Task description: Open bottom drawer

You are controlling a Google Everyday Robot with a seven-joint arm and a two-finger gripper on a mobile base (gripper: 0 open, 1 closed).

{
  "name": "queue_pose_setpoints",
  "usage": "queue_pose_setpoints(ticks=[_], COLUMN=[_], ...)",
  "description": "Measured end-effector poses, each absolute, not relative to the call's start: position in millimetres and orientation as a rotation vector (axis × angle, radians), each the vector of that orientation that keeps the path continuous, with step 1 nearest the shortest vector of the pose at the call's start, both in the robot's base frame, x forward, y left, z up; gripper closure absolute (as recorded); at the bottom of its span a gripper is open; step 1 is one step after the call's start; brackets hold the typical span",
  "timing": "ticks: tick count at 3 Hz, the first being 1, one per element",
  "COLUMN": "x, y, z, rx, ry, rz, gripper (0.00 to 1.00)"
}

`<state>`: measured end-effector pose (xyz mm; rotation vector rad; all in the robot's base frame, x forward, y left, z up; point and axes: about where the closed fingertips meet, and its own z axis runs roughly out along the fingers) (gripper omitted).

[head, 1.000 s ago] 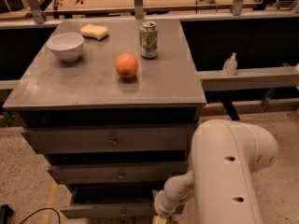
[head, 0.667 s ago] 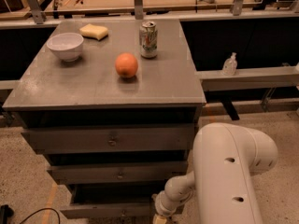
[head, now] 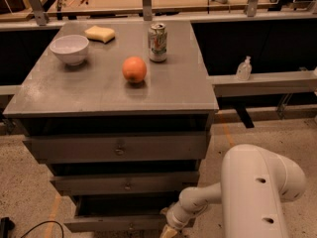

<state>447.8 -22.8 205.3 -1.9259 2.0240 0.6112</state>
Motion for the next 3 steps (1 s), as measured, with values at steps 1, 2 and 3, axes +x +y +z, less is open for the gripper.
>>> queue_pose_setpoints(ticks=[1, 2, 3], x=[448.6, 444.6, 441.2], y=[-24.2, -26.6, -25.8], z=[202.7, 203.7, 205.0], rx=[-1.931, -1.943, -1.947], ry=[2.009, 2.003, 2.001], rz=[0.628, 0.645, 0.659], gripper=[0.67, 0.89, 1.0])
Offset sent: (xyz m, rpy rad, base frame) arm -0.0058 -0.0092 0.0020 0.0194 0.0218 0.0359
